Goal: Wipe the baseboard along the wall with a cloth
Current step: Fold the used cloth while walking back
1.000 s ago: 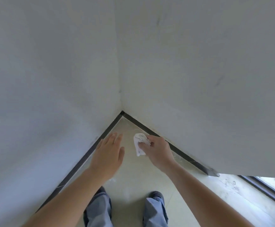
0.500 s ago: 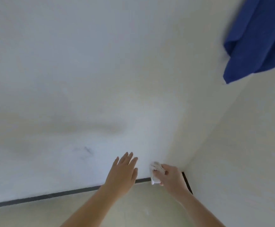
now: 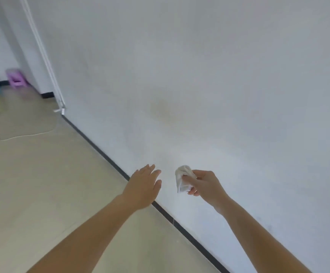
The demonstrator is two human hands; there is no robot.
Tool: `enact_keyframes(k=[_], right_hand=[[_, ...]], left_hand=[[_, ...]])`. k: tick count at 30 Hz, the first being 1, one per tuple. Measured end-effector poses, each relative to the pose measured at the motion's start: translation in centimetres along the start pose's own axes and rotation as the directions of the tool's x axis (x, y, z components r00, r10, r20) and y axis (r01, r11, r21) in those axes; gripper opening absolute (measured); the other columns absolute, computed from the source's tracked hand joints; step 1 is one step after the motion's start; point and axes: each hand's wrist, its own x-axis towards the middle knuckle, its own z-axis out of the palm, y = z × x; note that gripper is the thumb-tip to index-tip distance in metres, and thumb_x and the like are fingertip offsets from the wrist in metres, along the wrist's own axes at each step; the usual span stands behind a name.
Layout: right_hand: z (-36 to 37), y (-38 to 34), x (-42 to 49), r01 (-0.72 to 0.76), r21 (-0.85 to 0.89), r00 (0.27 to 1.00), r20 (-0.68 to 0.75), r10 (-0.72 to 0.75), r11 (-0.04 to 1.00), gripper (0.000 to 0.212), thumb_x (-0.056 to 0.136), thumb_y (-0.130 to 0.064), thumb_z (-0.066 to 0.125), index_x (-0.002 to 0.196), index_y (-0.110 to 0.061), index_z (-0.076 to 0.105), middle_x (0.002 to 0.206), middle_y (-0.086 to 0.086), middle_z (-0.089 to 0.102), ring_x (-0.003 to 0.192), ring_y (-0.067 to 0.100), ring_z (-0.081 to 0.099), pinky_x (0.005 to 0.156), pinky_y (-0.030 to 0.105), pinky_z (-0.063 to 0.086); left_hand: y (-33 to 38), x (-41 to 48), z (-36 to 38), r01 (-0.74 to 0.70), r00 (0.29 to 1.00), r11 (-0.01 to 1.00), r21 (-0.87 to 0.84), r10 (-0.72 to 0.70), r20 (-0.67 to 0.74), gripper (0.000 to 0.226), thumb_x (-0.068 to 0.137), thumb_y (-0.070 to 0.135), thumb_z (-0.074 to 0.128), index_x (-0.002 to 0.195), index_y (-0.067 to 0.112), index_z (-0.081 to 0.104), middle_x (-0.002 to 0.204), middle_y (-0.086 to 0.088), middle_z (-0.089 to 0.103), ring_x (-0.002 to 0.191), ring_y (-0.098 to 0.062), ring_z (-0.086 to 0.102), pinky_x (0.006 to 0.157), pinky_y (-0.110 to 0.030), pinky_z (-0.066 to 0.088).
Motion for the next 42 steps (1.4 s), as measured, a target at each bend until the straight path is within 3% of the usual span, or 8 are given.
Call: enact_keyframes(k=[6, 11, 23, 27, 29, 34, 38, 42], right_hand=[[17.4, -9.0, 11.4, 0.066, 0.093, 0.981, 0.177, -0.081, 0.993, 0.033, 0.088, -0.022, 0.059, 0.079, 0.010, 0.061, 0.064, 0.008, 0.053, 0.051, 0.013, 0.046, 0.049, 0.016, 0.039], [28.6, -14.5, 20.0, 0.102, 0.102, 0.946, 0.296, -0.128, 0.990, 0.032, 0.090, -0.027, 0.058, 0.065, -0.006, 0.056, 0.059, 0.003, 0.050, 0.048, 0.012, 0.042, 0.048, 0.018, 0.036], [47.2, -29.1, 45.8, 0.254, 0.037, 0.840, 0.488, -0.239, 0.967, 0.033, 0.091, -0.029, 0.057, 0.066, -0.008, 0.060, 0.057, 0.001, 0.053, 0.047, 0.013, 0.045, 0.049, 0.020, 0.039], [53.9, -34.1, 52.2, 0.237, 0.053, 0.795, 0.564, -0.225, 0.970, 0.032, 0.092, -0.026, 0.057, 0.064, -0.011, 0.059, 0.057, 0.001, 0.052, 0.047, 0.012, 0.044, 0.048, 0.018, 0.038], [57.7, -35.9, 55.1, 0.229, 0.058, 0.765, 0.606, -0.216, 0.972, 0.031, 0.092, -0.025, 0.057, 0.064, -0.010, 0.058, 0.056, 0.001, 0.051, 0.046, 0.012, 0.043, 0.046, 0.018, 0.038], [68.6, -39.4, 63.5, 0.187, 0.063, 0.729, 0.660, -0.182, 0.980, 0.033, 0.092, -0.026, 0.056, 0.064, -0.009, 0.057, 0.056, 0.001, 0.048, 0.045, 0.011, 0.040, 0.046, 0.017, 0.036], [79.4, -42.7, 70.9, 0.127, 0.086, 0.696, 0.702, -0.151, 0.988, 0.035, 0.093, -0.028, 0.056, 0.063, -0.011, 0.061, 0.056, 0.001, 0.049, 0.045, 0.012, 0.042, 0.049, 0.020, 0.038], [89.7, -46.9, 78.1, -0.084, 0.167, 0.668, 0.741, -0.069, 0.982, 0.021, 0.090, -0.021, 0.056, 0.072, -0.010, 0.061, 0.062, 0.003, 0.050, 0.052, 0.015, 0.045, 0.057, 0.025, 0.040]], left_hand=[[-17.7, -0.9, -6.0, 0.247, 0.961, 0.968, -0.046, -0.250, -0.114, 0.046, 0.103, 0.032, 0.025, 0.147, 0.019, 0.030, 0.155, -0.002, 0.024, 0.143, -0.014, 0.016, 0.114, -0.025, 0.012], [-29.3, 0.3, -8.7, 0.361, 0.908, 0.917, -0.173, -0.387, -0.158, 0.046, 0.103, 0.032, 0.027, 0.147, 0.021, 0.030, 0.153, 0.004, 0.028, 0.141, -0.010, 0.018, 0.112, -0.019, 0.009], [-53.7, 16.0, -18.0, 0.492, 0.732, 0.737, -0.464, -0.639, -0.238, 0.043, 0.095, 0.031, 0.047, 0.137, 0.019, 0.049, 0.140, 0.006, 0.048, 0.128, -0.008, 0.039, 0.096, -0.014, 0.026], [-61.2, 19.3, -21.3, 0.550, 0.635, 0.604, -0.576, -0.751, -0.182, 0.040, 0.091, 0.037, 0.055, 0.129, 0.023, 0.057, 0.125, -0.001, 0.062, 0.111, -0.022, 0.057, 0.092, -0.029, 0.042], [-65.6, 20.5, -22.4, 0.523, 0.616, 0.575, -0.630, -0.765, -0.186, 0.029, 0.090, 0.037, 0.058, 0.116, 0.028, 0.067, 0.108, 0.002, 0.070, 0.086, -0.014, 0.065, 0.073, -0.028, 0.047], [-79.0, 23.4, -23.9, 0.489, 0.525, 0.486, -0.724, -0.827, -0.200, 0.023, 0.089, 0.029, 0.057, 0.078, 0.019, 0.075, 0.057, 0.004, 0.056, 0.044, -0.004, 0.038, 0.044, -0.015, 0.025], [-92.2, 25.3, -25.5, 0.505, 0.437, 0.406, -0.761, -0.881, -0.180, 0.022, 0.082, 0.024, 0.055, 0.075, 0.014, 0.073, 0.061, -0.010, 0.057, 0.044, -0.008, 0.032, 0.044, -0.023, 0.024], [-105.5, 27.0, -29.0, 0.459, 0.372, 0.324, -0.827, -0.916, -0.152, 0.024, 0.086, 0.024, 0.057, 0.076, 0.007, 0.069, 0.058, 0.002, 0.046, 0.049, -0.011, 0.031, 0.047, -0.024, 0.023]])
